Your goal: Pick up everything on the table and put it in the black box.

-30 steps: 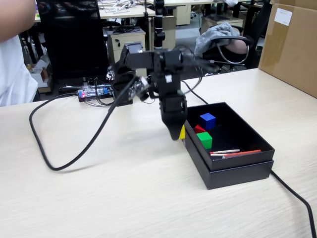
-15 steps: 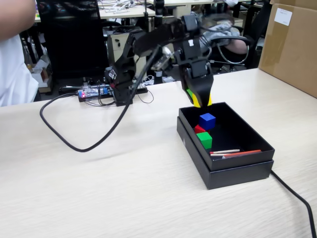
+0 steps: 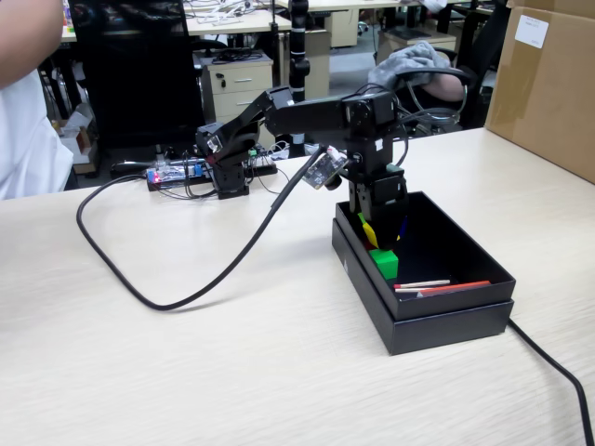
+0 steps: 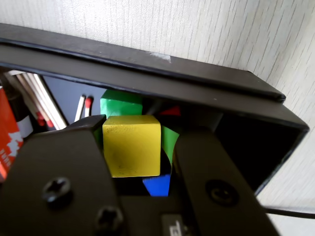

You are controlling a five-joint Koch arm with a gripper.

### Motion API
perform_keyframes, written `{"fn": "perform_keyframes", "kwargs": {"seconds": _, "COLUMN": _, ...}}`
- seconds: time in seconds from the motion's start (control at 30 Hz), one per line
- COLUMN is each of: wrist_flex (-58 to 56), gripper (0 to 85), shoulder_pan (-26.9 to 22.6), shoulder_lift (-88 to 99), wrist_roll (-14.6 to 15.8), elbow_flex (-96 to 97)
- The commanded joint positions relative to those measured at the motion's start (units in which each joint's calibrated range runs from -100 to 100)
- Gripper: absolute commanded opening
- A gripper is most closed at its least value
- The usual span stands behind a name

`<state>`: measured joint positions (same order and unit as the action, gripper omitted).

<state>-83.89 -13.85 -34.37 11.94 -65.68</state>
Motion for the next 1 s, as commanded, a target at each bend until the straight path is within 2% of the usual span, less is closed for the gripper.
{"fn": "perform_keyframes", "kwargs": {"seconds": 0.0, "wrist_flex": -3.2, "gripper": 22.1, "shoulder_pan": 0.0, "shoulder_lift": 0.6, "wrist_roll": 0.1, "elbow_flex": -4.2}}
{"fn": "perform_keyframes", "kwargs": {"seconds": 0.17, "wrist_flex": -3.4, "gripper": 23.8, "shoulder_pan": 0.2, "shoulder_lift": 0.0, "wrist_roll": 0.1, "elbow_flex": -4.1}}
{"fn": "perform_keyframes", "kwargs": {"seconds": 0.37, "wrist_flex": -3.5, "gripper": 41.0, "shoulder_pan": 0.1, "shoulder_lift": 7.6, "wrist_roll": 0.1, "elbow_flex": -1.3}}
{"fn": "perform_keyframes", "kwargs": {"seconds": 0.57, "wrist_flex": -3.5, "gripper": 42.0, "shoulder_pan": 0.1, "shoulder_lift": 23.1, "wrist_roll": -0.1, "elbow_flex": -0.5}}
{"fn": "perform_keyframes", "kwargs": {"seconds": 0.7, "wrist_flex": -3.5, "gripper": 45.6, "shoulder_pan": 0.9, "shoulder_lift": 34.2, "wrist_roll": -0.3, "elbow_flex": 0.7}}
{"fn": "perform_keyframes", "kwargs": {"seconds": 0.87, "wrist_flex": -2.4, "gripper": 48.9, "shoulder_pan": 3.7, "shoulder_lift": 54.9, "wrist_roll": -1.6, "elbow_flex": 13.4}}
{"fn": "perform_keyframes", "kwargs": {"seconds": 0.97, "wrist_flex": 6.7, "gripper": 49.3, "shoulder_pan": 5.3, "shoulder_lift": 68.5, "wrist_roll": -3.7, "elbow_flex": 30.5}}
